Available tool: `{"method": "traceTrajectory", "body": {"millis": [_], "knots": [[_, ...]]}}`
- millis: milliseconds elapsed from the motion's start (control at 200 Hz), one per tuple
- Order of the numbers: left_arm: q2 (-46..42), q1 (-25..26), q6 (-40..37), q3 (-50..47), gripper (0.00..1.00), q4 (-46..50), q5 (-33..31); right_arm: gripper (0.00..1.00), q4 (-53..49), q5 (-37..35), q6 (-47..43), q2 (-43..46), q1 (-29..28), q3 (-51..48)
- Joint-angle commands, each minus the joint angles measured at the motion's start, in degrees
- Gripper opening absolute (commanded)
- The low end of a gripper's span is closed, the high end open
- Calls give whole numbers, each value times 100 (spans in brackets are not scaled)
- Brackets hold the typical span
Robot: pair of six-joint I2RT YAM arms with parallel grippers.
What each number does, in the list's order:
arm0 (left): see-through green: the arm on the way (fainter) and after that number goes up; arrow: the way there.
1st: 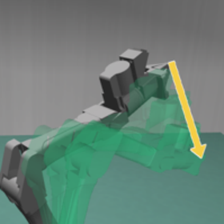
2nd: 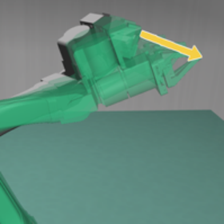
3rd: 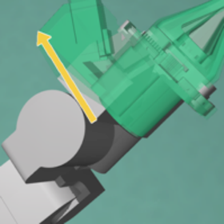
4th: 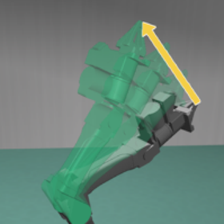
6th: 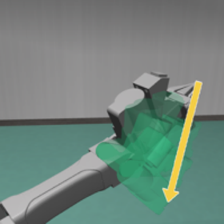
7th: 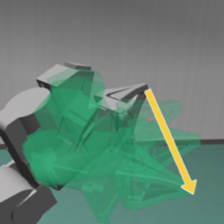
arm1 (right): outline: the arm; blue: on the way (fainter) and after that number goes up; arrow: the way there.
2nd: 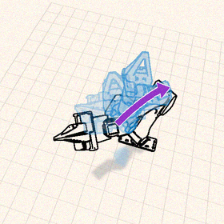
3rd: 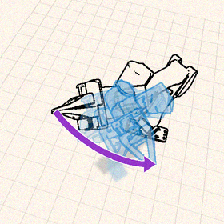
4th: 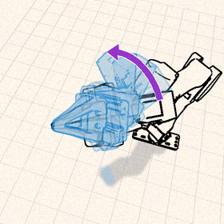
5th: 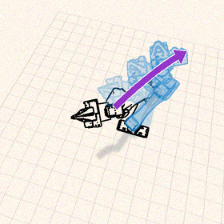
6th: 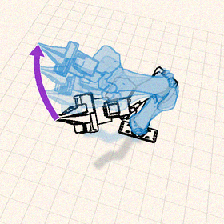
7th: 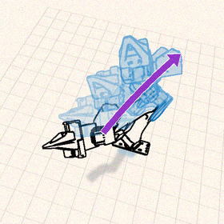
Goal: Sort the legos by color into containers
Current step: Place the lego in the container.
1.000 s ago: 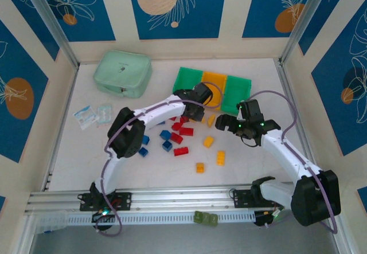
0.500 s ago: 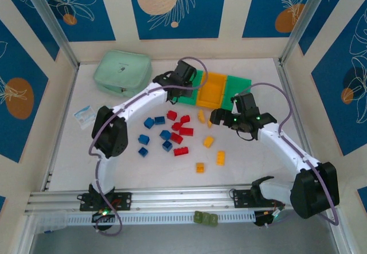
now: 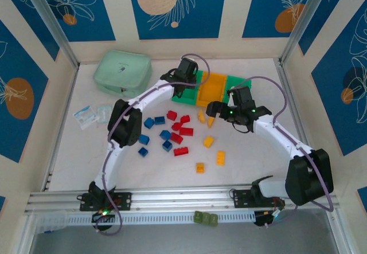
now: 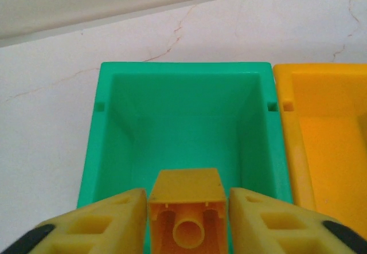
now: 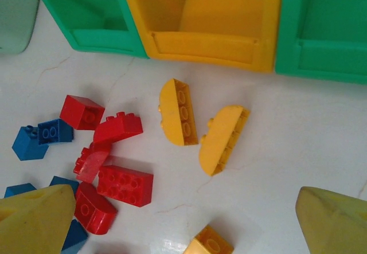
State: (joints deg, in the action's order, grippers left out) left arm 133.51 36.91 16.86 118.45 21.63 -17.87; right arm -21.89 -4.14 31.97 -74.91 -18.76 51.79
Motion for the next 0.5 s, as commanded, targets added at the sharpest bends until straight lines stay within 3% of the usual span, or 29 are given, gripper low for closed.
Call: {"method": "traceTrajectory", "body": {"millis": [0, 70, 215, 495], "knots": [[98, -39, -151, 364, 47, -89, 38, 99, 44, 254, 38, -31, -23, 191], [1, -43, -229, 348, 53, -122, 203, 99, 36, 265, 38, -12, -22, 199], [-378, -43, -98, 219, 54, -2, 450, 99, -65, 233, 64, 59, -9, 220], [-1310, -26, 414, -632, 60, 406, 1683, 99, -415, 334, 160, 226, 73, 98]]}}
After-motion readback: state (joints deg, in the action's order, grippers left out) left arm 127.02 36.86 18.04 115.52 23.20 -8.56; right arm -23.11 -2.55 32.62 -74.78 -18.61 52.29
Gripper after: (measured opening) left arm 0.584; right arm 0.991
